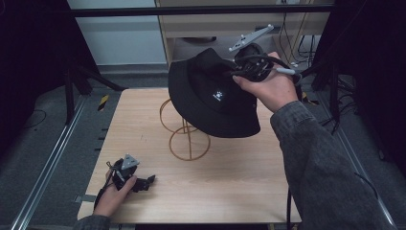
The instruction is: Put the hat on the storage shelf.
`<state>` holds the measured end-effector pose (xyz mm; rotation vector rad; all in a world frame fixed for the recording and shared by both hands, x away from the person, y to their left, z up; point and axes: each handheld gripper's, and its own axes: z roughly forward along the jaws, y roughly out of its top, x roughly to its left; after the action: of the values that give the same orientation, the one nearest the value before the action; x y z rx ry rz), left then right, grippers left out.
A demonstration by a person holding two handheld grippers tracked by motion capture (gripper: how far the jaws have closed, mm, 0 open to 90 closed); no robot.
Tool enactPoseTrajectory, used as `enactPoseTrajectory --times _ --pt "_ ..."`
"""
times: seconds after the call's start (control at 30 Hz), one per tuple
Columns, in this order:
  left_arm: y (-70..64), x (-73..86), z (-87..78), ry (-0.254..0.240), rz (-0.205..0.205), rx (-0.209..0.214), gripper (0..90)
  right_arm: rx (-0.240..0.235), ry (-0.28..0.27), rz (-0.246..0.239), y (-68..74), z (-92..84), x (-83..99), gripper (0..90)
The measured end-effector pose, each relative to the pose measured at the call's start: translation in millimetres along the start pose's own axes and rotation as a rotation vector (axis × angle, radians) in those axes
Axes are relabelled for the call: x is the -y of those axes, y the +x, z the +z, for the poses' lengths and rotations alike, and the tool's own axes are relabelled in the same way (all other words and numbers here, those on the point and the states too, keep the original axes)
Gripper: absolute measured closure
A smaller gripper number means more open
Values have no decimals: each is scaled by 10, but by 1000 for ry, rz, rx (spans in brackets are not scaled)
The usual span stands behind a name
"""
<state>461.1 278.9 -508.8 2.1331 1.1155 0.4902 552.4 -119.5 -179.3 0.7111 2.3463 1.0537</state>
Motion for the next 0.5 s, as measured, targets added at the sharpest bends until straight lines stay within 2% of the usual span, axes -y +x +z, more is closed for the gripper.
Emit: enactPoseTrajectory --times 0.4,0.5 --pt "0 0 -1 0 1 0 0 -12 1 -9 53 57 -59 887" --pt "0 0 -1 1 0 2 0 -12 18 -25 93 111 -87 886"
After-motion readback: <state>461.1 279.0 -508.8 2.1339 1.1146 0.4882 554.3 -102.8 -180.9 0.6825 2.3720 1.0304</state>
